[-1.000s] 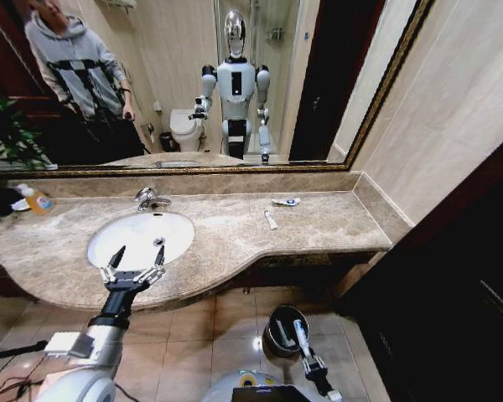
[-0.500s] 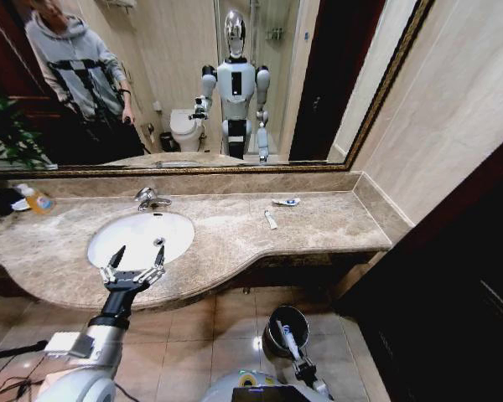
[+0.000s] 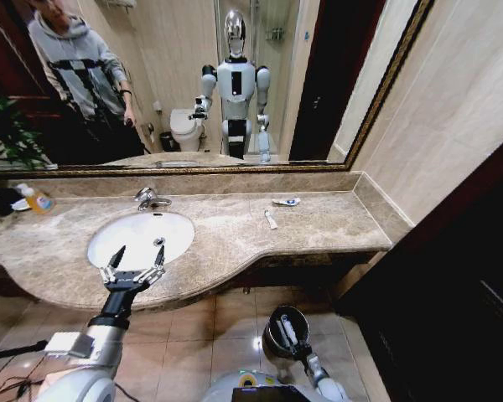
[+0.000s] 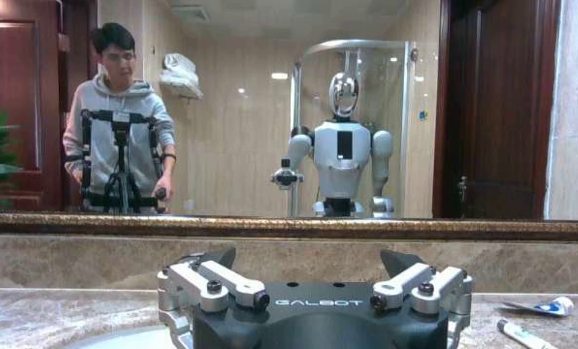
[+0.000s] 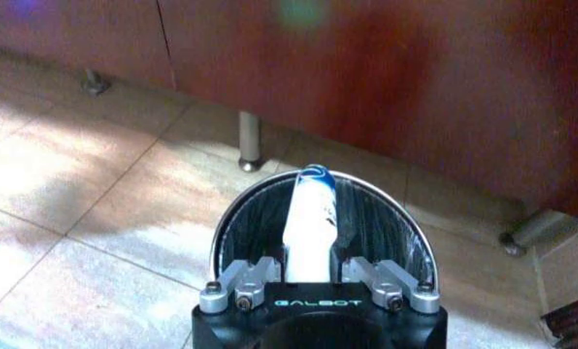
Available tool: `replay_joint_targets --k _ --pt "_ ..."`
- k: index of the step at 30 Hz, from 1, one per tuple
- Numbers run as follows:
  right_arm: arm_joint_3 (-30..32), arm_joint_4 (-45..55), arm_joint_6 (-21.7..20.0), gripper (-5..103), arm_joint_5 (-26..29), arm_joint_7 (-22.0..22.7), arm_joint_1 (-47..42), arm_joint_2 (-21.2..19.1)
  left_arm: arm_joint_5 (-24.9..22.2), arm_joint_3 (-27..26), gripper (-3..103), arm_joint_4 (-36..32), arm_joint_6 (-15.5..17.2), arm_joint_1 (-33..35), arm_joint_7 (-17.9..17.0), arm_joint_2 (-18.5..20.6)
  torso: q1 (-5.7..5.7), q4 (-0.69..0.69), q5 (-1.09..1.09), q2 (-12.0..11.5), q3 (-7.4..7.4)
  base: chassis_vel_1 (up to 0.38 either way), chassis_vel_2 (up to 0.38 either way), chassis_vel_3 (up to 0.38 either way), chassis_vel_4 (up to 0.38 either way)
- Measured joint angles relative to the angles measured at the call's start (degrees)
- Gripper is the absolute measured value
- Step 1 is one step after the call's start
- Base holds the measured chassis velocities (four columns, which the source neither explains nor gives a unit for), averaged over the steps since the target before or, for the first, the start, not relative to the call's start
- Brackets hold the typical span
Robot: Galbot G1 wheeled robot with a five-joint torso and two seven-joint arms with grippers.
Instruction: Pick up the trash from the sink and place it in the trash bin.
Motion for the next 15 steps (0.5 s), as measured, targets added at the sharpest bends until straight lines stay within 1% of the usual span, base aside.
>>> replay_joint_targets --k 3,4,5,6,8,10,12,13,15 --pt "0.05 -1.19 -0.22 27 -0.39 0.11 0.91 0.10 0.00 0.00 100 0.00 0.00 0.00 0.00 0.00 0.00 0.00 0.01 0.00 0.00 0.000 0.000 0.000 0.000" --pt "0.08 -1.47 -0.41 25 -0.41 0.32 1.35 0.22 0.00 0.00 100 0.00 0.00 0.00 0.00 0.00 0.00 0.00 0.01 0.00 0.00 0.000 0.000 0.000 0.000" --pt "0.08 -1.47 -0.41 25 -0.41 0.32 1.35 0.22 0.00 0.00 100 0.00 0.00 0.00 0.00 0.00 0.00 0.00 0.01 0.00 0.00 0.000 0.000 0.000 0.000" --pt "0.07 -1.52 -0.74 28 -0.42 0.55 1.59 0.22 0.00 0.00 100 0.00 0.00 0.00 0.00 0.00 0.00 0.00 0.01 0.00 0.00 0.000 0.000 0.000 0.000" --pt "0.07 -2.23 -0.95 39 -0.77 1.38 2.23 0.16 0.00 0.00 100 0.00 0.00 0.00 0.00 0.00 0.00 0.00 0.00 0.00 0.00 0.000 0.000 0.000 0.000" --pt "0.09 -2.52 -0.88 39 -0.97 1.64 2.43 0.15 0.00 0.00 100 0.00 0.00 0.00 0.00 0.00 0.00 0.00 0.00 0.00 0.00 0.000 0.000 0.000 0.000" --pt "0.23 -3.24 -0.55 50 -1.41 2.26 2.86 0.11 0.00 0.00 100 0.00 0.00 0.00 0.00 0.00 0.00 0.00 0.00 0.00 0.00 0.000 0.000 0.000 0.000" --pt "0.23 -3.24 -0.55 50 -1.41 2.26 2.86 0.11 0.00 0.00 100 0.00 0.00 0.00 0.00 0.00 0.00 0.00 0.00 0.00 0.00 0.000 0.000 0.000 0.000" --pt "0.32 -3.88 -0.14 61 -1.50 2.95 3.06 0.10 0.00 0.00 100 0.00 0.00 0.00 0.00 0.00 0.00 0.00 0.00 0.00 0.00 0.000 0.000 0.000 0.000"
